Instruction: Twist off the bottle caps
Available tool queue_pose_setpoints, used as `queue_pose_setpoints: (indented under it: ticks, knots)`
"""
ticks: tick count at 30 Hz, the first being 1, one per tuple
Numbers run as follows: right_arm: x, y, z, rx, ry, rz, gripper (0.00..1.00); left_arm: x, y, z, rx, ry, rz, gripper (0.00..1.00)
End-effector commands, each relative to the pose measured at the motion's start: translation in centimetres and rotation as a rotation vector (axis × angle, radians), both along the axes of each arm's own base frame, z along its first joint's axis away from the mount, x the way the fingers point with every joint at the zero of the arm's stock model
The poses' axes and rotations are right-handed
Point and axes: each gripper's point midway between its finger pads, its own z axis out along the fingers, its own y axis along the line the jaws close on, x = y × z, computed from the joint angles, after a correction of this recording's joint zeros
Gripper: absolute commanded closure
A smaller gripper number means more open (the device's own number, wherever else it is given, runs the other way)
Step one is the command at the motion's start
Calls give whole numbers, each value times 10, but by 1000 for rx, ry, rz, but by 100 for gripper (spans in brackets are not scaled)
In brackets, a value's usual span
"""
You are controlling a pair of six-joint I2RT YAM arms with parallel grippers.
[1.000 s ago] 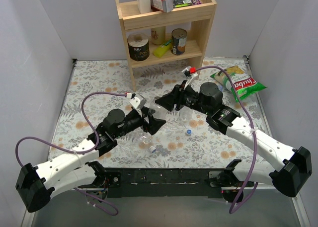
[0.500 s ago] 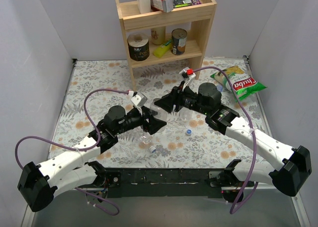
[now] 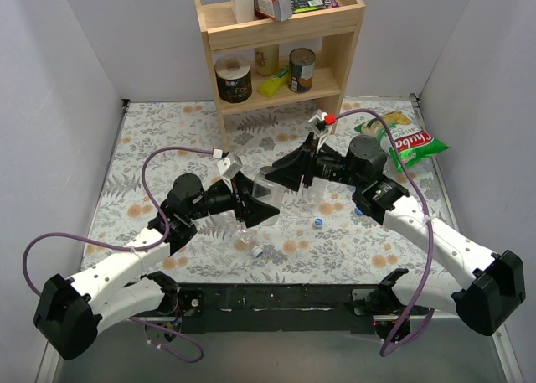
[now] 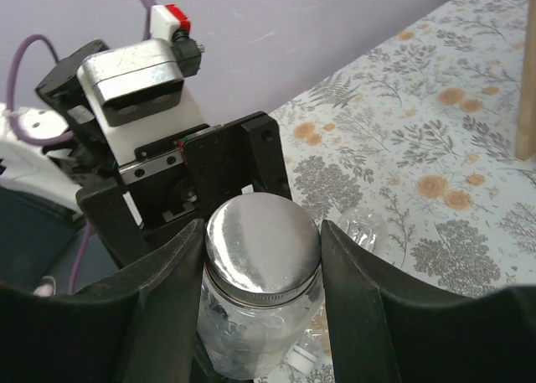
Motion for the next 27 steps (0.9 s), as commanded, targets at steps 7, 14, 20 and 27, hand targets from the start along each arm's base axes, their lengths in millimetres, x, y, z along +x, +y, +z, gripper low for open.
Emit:
queue_pose_setpoints:
  ticks: [7,14,20,27]
  knots:
    - [-54,-10,22,61,-217,401,99,-57,-2,32,-115,-114,-327,63]
    - [-39,-10,24,13,-200,314,95,-54,-1,32,-108,-142,-308,62]
    - [-19,-18,40,16,-156,165,24,-26,2,26,-43,-157,-141,62]
    - [24,-39,46,19,-31,-195,22,22,16,11,51,-109,148,62]
